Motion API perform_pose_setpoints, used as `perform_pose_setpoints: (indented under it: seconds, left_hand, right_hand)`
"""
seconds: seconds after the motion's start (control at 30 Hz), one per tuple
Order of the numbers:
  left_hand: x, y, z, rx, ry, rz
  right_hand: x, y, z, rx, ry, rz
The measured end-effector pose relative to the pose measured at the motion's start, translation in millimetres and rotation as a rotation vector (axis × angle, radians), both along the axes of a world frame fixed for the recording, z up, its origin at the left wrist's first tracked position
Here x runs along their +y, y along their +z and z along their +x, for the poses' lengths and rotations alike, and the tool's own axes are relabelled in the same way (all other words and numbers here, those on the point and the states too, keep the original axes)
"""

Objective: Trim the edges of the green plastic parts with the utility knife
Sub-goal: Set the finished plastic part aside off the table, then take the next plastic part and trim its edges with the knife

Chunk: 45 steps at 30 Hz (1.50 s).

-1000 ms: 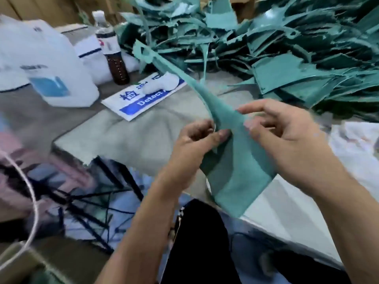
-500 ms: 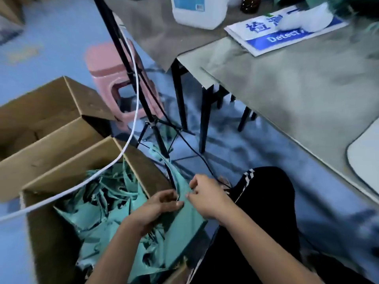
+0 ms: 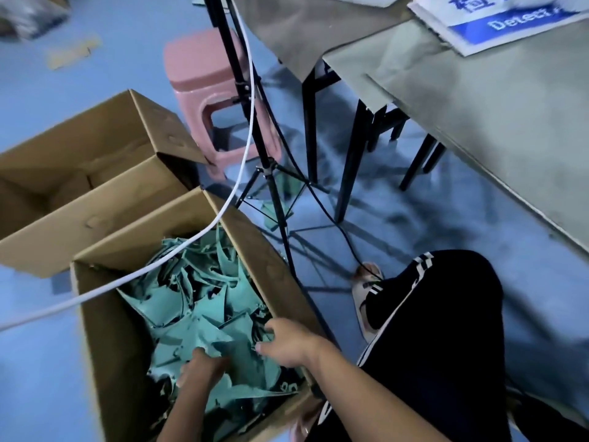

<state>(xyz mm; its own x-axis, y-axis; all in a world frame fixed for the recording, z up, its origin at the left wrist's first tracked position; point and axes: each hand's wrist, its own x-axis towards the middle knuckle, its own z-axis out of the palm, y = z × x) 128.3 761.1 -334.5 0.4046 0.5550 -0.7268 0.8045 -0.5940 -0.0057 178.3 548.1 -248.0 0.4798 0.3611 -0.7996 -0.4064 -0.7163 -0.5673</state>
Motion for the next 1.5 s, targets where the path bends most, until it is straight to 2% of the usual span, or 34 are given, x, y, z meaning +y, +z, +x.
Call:
perform_pose_setpoints:
  seconds: [0.1,0.2,0.27,0.4,0.53,0.63,0.7,0.73,0.77,0.83,0.87,0.9,0.97,1.03,1.1,1.17,1.2,1.27,1.33,1.37,1.47,1.5]
  left_hand:
    - [-20.1,12.2,12.5,-0.056,-0.013,0.084]
    - [-57.2,34.8,35.7,-0.373,-0.039,0.042]
    - [-94.9,62.4,60.3,-0.707,-0.035,-0.082]
    - [-196.7,144.1,103.5,-1.285,-0.201,-0.35]
    - [-307.7,234.8,114.1,-1.562,-0.364,-0.665]
    - [-385.9,282.3,101.8,-1.653,-0.471,-0.895]
    - [-441.6,301.7,88.9,-1.629,-0.563,-1.02]
    - [-470.9,308.7,81.4,-1.581,-0.612,-1.082]
    - [-497.7,314.1,74.9,-1.518,-0.657,-1.136]
    - [-547.7,319.9,64.2,-1.387,-0.751,-1.199]
    - [-570.2,320.3,59.8,-1.322,-0.794,-1.215]
    - [-592.8,320.4,54.8,-1.253,-0.819,-1.234]
    - [-630.1,318.0,50.1,-1.124,-0.773,-1.246]
    - [-664.1,316.1,45.5,-0.982,-0.665,-1.251]
    - [-691.5,318.6,44.0,-0.758,-0.453,-1.347]
    - [-711.5,325.1,48.2,-0.55,-0.241,-1.441]
    - [-719.5,328.5,52.3,-0.521,-0.192,-1.452]
    - [-732.3,331.2,61.2,-0.544,-0.193,-1.428]
    - [-741.1,331.1,67.7,-0.522,-0.244,-1.418]
    - [-744.9,331.3,70.0,-0.48,-0.273,-1.418]
    - [-755.6,335.6,74.5,-0.303,-0.273,-1.476]
    - [-758.2,337.9,75.1,-0.237,-0.227,-1.523]
  right_hand:
    - [-7.7,-2.1,2.1,-0.033,-0.052,-0.023]
    - [-15.5,7.1,10.0,-0.14,-0.182,0.003]
    - [-30.8,25.2,18.9,-0.282,-0.284,0.016]
    - [-98.4,90.2,33.2,-0.714,-0.489,0.034]
    - [-189.8,166.5,17.0,-1.069,-0.748,0.086]
    - [-257.5,213.8,-12.9,-1.331,-0.91,0.022]
    - [-303.8,236.4,-36.6,-1.467,-1.032,-0.091]
    - [-329.1,244.0,-49.5,-1.535,-1.072,-0.222]
    - [-353.7,249.7,-59.8,-1.575,-1.064,-0.445]
    - [-403.2,255.4,-79.9,-1.485,-0.939,-0.991]
    - [-425.9,256.7,-91.5,-1.361,-0.894,-1.17]
    - [-447.1,258.0,-104.3,-1.235,-0.88,-1.256]
    - [-478.8,259.6,-121.3,-1.014,-0.899,-1.254]
    - [-503.0,259.8,-136.3,-0.923,-0.935,-1.16]
    - [-515.6,258.5,-151.3,-1.038,-0.95,-1.186]
    - [-527.7,259.5,-170.3,-1.202,-1.153,-1.328]
    - [-533.5,262.4,-179.0,-1.222,-1.315,-1.392]
    - [-546.1,268.7,-190.2,-1.103,-1.485,-1.533]
    - [-553.8,274.3,-187.2,-0.899,-1.465,-1.589]
    - [-553.4,276.7,-179.9,-0.873,-1.437,-1.582]
    - [-546.2,275.6,-146.6,-1.124,-1.186,-1.499]
    - [-545.6,270.6,-134.7,-1.125,-1.101,-1.424]
